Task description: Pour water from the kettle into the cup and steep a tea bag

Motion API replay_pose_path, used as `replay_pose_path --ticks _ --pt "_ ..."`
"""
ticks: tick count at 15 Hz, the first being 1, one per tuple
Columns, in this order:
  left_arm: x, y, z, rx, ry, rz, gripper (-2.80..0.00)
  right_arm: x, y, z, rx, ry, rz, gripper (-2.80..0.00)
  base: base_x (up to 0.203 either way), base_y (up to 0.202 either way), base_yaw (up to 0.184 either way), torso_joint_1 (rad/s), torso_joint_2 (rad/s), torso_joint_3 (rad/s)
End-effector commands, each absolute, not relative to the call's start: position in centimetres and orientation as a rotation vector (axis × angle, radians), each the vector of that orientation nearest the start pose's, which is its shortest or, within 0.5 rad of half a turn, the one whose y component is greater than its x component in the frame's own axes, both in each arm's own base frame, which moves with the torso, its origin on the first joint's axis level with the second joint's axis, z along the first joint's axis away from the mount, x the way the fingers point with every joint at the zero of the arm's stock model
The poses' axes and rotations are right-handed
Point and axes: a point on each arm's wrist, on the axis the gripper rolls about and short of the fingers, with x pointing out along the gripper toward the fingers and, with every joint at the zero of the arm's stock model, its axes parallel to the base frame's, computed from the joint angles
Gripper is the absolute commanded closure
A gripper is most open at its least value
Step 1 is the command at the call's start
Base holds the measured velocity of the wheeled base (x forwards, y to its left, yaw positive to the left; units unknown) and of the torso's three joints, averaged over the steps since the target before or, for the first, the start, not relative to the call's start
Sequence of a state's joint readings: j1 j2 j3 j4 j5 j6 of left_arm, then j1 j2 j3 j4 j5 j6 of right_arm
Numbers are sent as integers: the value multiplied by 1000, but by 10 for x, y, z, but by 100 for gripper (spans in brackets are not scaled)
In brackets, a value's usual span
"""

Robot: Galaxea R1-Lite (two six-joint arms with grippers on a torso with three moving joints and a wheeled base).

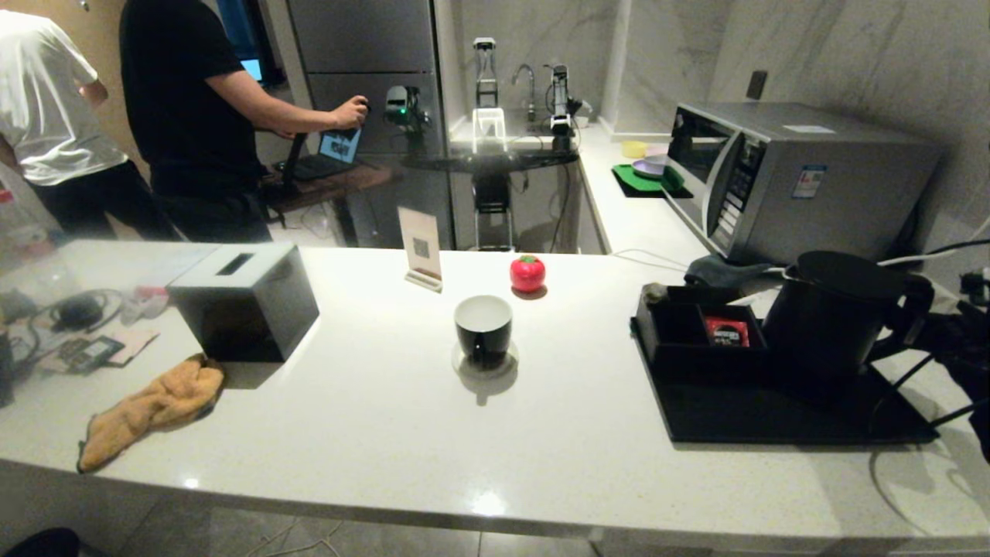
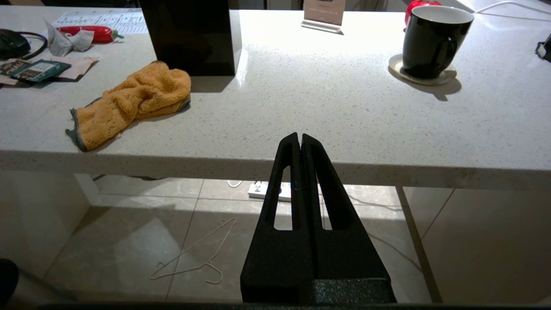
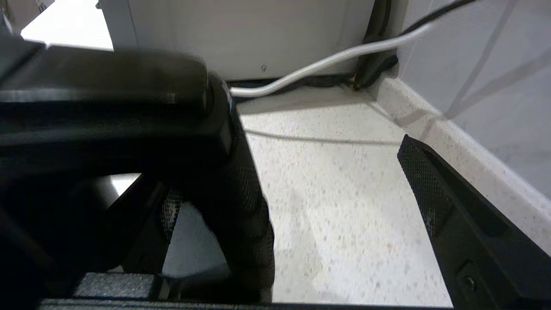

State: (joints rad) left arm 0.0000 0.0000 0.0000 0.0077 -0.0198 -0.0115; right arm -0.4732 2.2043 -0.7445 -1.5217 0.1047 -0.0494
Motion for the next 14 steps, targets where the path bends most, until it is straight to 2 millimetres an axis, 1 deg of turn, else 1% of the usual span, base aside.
replay_pose_path --ticks 1,7,13,14 --pt "-23 0 75 -12 8 -20 0 336 -169 89 -82 -97 -369 -280 0 0 0 0 0 0" --pt "-23 0 75 -12 8 -20 0 338 -170 87 -95 -96 -367 -280 0 0 0 0 0 0" --pt "-23 0 75 -12 9 -20 0 343 -163 88 -99 -101 -348 -280 0 0 0 0 0 0" --pt "-23 0 75 -12 8 -20 0 343 -163 88 -99 -101 -347 0 0 0 0 0 0 0"
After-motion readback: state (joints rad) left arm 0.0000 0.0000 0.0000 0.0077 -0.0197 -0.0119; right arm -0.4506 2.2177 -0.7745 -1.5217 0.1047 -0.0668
